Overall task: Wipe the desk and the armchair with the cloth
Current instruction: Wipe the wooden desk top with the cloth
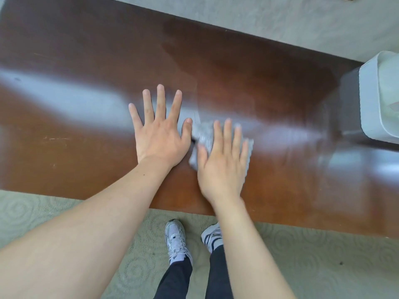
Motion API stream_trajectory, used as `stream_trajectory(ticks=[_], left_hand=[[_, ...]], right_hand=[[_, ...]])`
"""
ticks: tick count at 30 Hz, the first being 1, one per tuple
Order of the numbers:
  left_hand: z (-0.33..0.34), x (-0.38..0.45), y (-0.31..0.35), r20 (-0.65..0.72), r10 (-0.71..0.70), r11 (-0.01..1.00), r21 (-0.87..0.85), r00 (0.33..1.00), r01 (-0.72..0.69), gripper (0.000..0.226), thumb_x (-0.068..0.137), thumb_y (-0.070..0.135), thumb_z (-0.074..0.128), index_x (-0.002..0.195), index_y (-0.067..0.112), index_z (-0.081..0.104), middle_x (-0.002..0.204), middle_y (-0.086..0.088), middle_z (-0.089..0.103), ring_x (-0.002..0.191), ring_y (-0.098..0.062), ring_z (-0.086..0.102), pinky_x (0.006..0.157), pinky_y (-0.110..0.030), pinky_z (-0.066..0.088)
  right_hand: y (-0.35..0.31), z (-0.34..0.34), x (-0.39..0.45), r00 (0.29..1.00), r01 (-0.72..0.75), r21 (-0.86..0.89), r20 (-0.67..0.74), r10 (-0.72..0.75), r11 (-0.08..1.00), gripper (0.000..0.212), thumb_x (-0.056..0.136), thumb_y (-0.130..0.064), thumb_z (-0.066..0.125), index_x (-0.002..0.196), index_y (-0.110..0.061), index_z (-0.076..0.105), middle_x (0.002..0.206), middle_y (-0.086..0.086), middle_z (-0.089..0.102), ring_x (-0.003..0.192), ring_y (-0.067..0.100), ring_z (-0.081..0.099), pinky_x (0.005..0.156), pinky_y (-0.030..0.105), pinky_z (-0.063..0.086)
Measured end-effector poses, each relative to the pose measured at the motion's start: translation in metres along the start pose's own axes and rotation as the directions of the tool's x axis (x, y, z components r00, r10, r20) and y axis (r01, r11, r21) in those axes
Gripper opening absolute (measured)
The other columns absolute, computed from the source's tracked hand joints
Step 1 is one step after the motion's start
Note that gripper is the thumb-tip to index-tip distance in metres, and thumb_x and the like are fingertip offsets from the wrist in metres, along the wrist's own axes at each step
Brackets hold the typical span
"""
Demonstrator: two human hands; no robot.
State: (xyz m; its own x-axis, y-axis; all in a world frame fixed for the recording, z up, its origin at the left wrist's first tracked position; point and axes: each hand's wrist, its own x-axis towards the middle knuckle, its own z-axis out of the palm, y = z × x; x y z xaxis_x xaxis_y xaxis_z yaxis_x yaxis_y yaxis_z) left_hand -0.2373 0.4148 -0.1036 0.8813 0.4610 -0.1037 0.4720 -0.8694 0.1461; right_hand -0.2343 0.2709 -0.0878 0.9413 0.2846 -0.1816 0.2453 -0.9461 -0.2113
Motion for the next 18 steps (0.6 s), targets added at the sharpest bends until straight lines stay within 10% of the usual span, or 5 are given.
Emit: stream_trajectory(ticks=[6,18], left_hand=[[0.0,-0.002,-0.002,-0.043,-0.034,0.999,-0.038,0.998,0.032,0.074,0.1,0.06,0.016,0.163,0.025,0.002,0.171,-0.002,0.003,0.157,-0.029,-0.004,0.125,-0.057,0.002],[-0.003,-0.004,-0.003,-0.035,-0.016,1.0,-0.016,0.999,0.015,0.074,0.099,0.061,0.013,0.163,0.027,0.009,0.171,-0.003,0.003,0.157,-0.028,-0.003,0.125,-0.055,0.0]], right_hand=[[-0.007,-0.008,0.084,1.0,0.002,0.012,-0.017,-0.001,1.0,0.063,0.106,-0.05,0.02,0.16,-0.021,0.009,0.169,0.002,0.002,0.155,0.023,-0.007,0.125,0.045,-0.003],[0.053,-0.001,-0.064,1.0,0.021,0.026,-0.01,-0.02,0.999,0.065,0.101,-0.054,0.023,0.159,-0.025,0.018,0.168,-0.003,0.012,0.156,0.019,0.003,0.125,0.041,0.003]])
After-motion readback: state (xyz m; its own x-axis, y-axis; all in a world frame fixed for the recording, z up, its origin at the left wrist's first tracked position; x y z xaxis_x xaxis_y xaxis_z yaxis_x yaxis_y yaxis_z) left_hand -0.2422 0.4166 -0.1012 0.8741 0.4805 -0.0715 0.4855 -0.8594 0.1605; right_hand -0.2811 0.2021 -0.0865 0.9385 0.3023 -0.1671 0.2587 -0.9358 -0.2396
